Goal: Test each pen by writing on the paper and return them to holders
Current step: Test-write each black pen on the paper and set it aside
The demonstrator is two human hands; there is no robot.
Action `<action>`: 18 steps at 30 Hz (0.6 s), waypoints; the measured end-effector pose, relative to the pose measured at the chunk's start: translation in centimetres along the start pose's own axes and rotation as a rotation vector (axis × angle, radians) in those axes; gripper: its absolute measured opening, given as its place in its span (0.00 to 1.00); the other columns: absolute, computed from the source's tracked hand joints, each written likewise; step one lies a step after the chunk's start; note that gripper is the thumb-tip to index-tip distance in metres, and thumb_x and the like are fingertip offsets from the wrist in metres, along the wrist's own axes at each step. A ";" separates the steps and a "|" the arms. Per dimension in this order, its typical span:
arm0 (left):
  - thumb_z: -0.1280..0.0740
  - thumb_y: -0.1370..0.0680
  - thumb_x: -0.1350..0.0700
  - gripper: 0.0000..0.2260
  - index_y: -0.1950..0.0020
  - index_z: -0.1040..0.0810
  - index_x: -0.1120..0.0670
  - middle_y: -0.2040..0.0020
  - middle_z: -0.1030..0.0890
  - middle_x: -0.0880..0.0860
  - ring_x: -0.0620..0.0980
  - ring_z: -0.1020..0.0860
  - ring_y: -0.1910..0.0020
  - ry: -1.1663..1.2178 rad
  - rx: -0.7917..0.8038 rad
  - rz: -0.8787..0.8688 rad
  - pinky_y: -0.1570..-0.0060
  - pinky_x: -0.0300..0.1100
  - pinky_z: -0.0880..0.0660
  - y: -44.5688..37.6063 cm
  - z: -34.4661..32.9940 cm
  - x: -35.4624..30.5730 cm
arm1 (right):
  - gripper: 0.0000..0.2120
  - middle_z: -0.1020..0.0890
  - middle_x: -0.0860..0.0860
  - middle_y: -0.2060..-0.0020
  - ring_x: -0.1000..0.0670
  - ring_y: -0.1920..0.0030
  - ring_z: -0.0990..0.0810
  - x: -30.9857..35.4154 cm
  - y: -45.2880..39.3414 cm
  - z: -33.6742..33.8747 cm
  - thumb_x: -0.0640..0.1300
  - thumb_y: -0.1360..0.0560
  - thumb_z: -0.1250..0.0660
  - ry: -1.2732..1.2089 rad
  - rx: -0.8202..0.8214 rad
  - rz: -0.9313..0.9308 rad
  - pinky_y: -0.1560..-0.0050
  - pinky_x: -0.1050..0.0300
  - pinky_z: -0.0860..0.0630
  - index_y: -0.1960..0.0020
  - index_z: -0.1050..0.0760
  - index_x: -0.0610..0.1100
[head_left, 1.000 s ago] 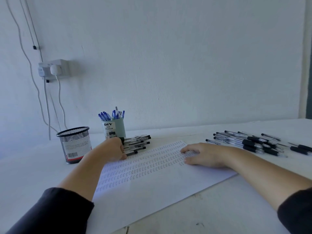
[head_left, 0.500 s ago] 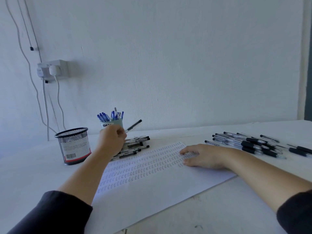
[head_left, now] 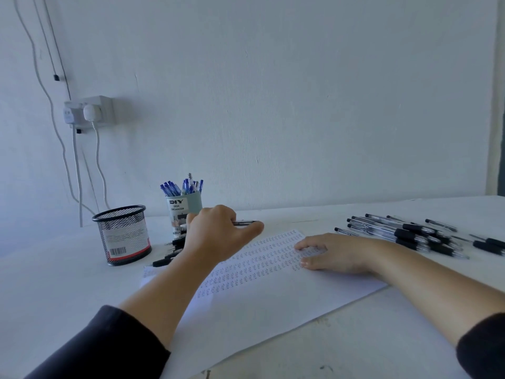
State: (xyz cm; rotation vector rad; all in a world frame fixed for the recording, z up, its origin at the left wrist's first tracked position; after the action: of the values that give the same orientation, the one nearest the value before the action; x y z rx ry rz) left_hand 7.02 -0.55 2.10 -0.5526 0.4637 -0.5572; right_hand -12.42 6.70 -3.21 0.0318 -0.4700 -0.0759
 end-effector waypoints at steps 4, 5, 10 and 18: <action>0.43 0.39 0.35 0.21 0.75 0.39 0.54 0.78 0.38 0.47 0.48 0.37 0.75 0.010 0.001 -0.051 0.59 0.43 0.38 0.4 0.1 -0.5 | 0.23 0.37 0.54 0.26 0.53 0.27 0.38 0.0 0.1 0.0 0.56 0.23 0.38 -0.004 0.000 0.004 0.30 0.59 0.43 0.29 0.35 0.57; 0.46 0.41 0.33 0.23 0.74 0.38 0.54 0.78 0.36 0.47 0.48 0.36 0.75 0.007 -0.011 -0.051 0.58 0.43 0.37 0.4 0.2 -0.6 | 0.23 0.37 0.54 0.26 0.53 0.27 0.38 0.0 0.1 0.0 0.56 0.23 0.38 -0.003 0.002 0.003 0.30 0.60 0.43 0.29 0.35 0.57; 0.30 0.30 0.40 0.18 0.56 0.24 0.55 0.56 0.26 0.51 0.48 0.28 0.60 -0.017 0.025 -0.093 0.58 0.40 0.34 0.2 -0.5 -0.7 | 0.28 0.39 0.54 0.26 0.52 0.27 0.39 -0.2 0.2 0.2 0.60 0.25 0.37 0.038 -0.030 -0.024 0.27 0.55 0.43 0.27 0.38 0.56; 0.42 0.20 0.49 0.13 0.59 0.25 0.54 0.58 0.26 0.52 0.49 0.27 0.66 0.646 -0.036 0.050 0.65 0.35 0.30 0.8 -1.0 -2.5 | 0.29 0.40 0.54 0.25 0.53 0.26 0.40 0.2 0.9 0.7 0.59 0.24 0.38 0.098 0.012 -0.045 0.28 0.57 0.43 0.26 0.40 0.53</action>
State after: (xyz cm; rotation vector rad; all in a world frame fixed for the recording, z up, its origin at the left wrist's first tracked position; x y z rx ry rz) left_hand 4.89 1.15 1.46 -0.3840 1.0977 -0.6774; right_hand -12.45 7.55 -2.48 0.0578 -0.3714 -0.1147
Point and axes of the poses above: each hand's wrist, its own y-axis away from the middle knuckle, its own z-axis out of the back of the hand, x = y × z, the point moved 4 cm from there along -y, towards the middle knuckle
